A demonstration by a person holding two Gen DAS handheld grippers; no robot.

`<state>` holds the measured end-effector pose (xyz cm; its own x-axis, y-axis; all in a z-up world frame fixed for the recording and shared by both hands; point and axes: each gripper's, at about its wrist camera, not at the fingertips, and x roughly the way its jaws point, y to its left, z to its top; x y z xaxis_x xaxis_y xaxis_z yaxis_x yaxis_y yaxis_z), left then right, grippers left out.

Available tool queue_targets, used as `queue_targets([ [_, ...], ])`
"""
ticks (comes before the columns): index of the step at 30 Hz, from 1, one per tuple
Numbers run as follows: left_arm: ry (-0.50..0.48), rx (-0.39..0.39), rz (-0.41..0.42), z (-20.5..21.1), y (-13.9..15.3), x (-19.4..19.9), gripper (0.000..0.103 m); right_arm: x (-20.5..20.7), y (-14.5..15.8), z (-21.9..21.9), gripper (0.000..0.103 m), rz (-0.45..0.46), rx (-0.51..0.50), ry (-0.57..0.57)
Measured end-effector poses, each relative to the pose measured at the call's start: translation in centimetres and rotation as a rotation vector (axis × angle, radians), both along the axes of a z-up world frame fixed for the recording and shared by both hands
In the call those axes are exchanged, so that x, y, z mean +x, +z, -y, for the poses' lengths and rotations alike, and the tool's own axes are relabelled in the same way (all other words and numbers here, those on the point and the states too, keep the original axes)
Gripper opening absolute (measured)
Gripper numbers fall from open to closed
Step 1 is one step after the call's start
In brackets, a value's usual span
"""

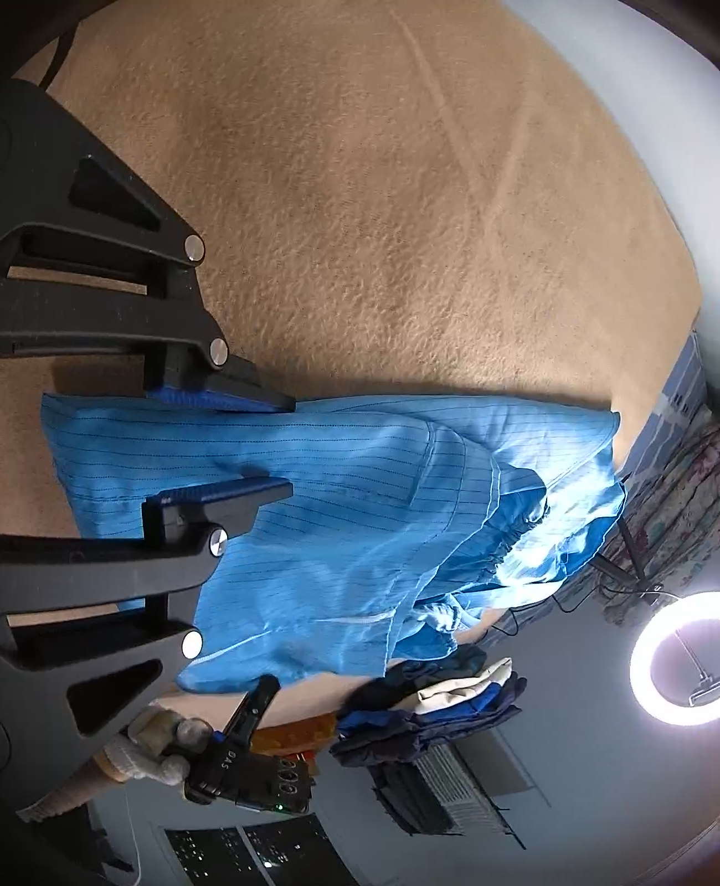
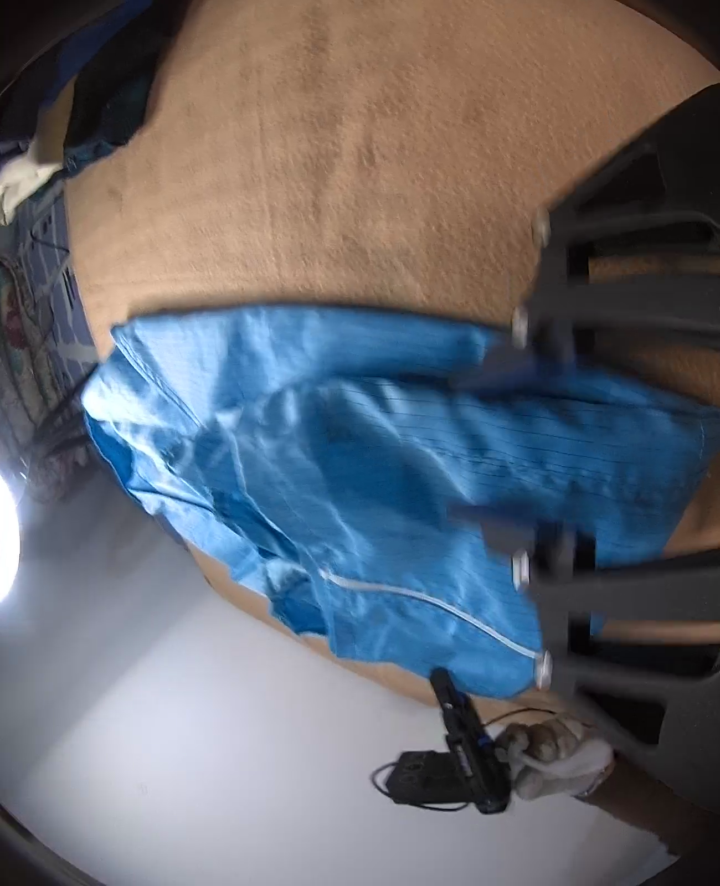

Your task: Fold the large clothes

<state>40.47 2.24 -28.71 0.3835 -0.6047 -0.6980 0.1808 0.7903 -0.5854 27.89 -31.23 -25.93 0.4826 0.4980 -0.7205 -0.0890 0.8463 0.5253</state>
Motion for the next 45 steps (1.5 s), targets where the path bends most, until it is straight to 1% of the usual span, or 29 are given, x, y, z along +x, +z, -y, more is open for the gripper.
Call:
queue_targets([
  [2, 0.004, 0.011, 0.007, 0.2, 0.2, -0.1, 0.015, -0.4, 0.1, -0.5, 0.004, -0.004, -0.034, 0.014],
  [4, 0.004, 0.018, 0.018, 0.2, 0.4, -0.1, 0.014, -1.0, 0.6, -0.6, 0.003, 0.000, -0.021, 0.019],
  [6, 0.000, 0.044, 0.033, 0.7, 0.5, -0.1, 0.013, -1.8, 1.4, -0.6, 0.002, 0.017, -0.039, 0.020],
  [7, -0.003, 0.053, 0.037, 0.8, 0.5, -0.1, 0.013, -2.2, 1.6, -0.4, 0.002, 0.013, -0.058, 0.016],
  [9, -0.013, 0.087, 0.049, 1.3, 0.3, -0.2, 0.013, -2.4, 1.2, -0.3, 0.002, -0.010, -0.060, 0.012],
  [13, -0.023, 0.151, 0.073, 1.9, 0.5, -0.3, 0.013, -2.4, 0.8, -2.1, 0.002, -0.048, -0.185, 0.015],
  [14, -0.020, 0.170, 0.084, 1.9, 0.8, -0.4, 0.013, -2.5, 0.8, -2.4, 0.002, -0.056, -0.203, 0.012],
  [15, -0.017, 0.181, 0.097, 1.8, 1.1, -0.6, 0.013, -2.6, 1.1, -2.6, 0.002, -0.051, -0.231, 0.011],
  [16, -0.007, 0.200, 0.128, 1.6, 1.7, -1.0, 0.013, -2.8, 1.6, -3.0, 0.005, -0.037, -0.284, 0.013],
  [17, -0.001, 0.208, 0.151, 1.4, 2.1, -1.3, 0.013, -3.1, 2.2, -3.3, 0.010, -0.017, -0.323, 0.013],
  [18, -0.006, 0.217, 0.186, 1.4, 2.9, -1.6, 0.013, -3.4, 2.9, -3.7, 0.010, 0.015, -0.372, 0.009],
  [19, -0.010, 0.225, 0.209, 1.6, 3.4, -1.8, 0.013, -3.8, 4.2, -4.2, 0.010, 0.083, -0.414, 0.014],
  [22, -0.038, 0.201, 0.273, 2.7, 4.8, -1.4, 0.013, -3.5, 6.2, -5.7, 0.010, 0.198, -0.454, 0.042],
  [24, -0.045, 0.219, 0.283, 3.9, 5.0, -0.6, 0.013, -2.3, 6.8, -6.7, 0.010, 0.242, -0.443, 0.059],
  [27, -0.077, 0.250, 0.277, 6.1, 4.6, 1.1, 0.013, -0.4, 7.3, -8.1, 0.010, 0.253, -0.477, 0.057],
  [29, -0.098, 0.276, 0.270, 7.3, 3.9, 2.1, 0.013, 0.3, 7.5, -8.4, 0.010, 0.242, -0.469, 0.051],
  [33, -0.108, 0.310, 0.249, 9.0, 2.3, 3.5, 0.013, 2.2, 7.6, -7.9, 0.010, 0.253, -0.301, 0.069],
  [34, -0.106, 0.313, 0.245, 9.2, 1.9, 3.8, 0.013, 2.9, 7.1, -7.7, 0.010, 0.239, -0.277, 0.065],
  [35, -0.104, 0.313, 0.240, 9.3, 1.6, 4.0, 0.013, 3.4, 6.5, -7.7, 0.010, 0.224, -0.289, 0.052],
  [37, -0.102, 0.307, 0.226, 9.3, 1.0, 4.3, 0.014, 4.4, 4.4, -7.3, 0.010, 0.171, -0.371, 0.011],
  [40, -0.096, 0.263, 0.194, 8.7, 0.5, 4.8, 0.014, 4.5, 1.5, -5.5, 0.010, 0.074, -0.434, -0.077],
  [41, -0.090, 0.249, 0.179, 8.4, 0.5, 4.9, 0.014, 4.1, 0.6, -4.7, 0.008, 0.057, -0.437, -0.108],
  [43, -0.073, 0.238, 0.158, 7.9, 0.9, 4.8, 0.014, 3.4, 0.6, -3.8, 0.008, 0.058, -0.390, -0.129],
  [44, -0.059, 0.227, 0.149, 7.3, 1.2, 4.6, 0.017, 3.2, 0.9, -3.6, 0.010, 0.049, -0.381, -0.131],
  [45, -0.049, 0.215, 0.144, 6.8, 1.5, 4.3, 0.029, 2.8, 1.5, -3.3, 0.010, 0.046, -0.359, -0.133],
])
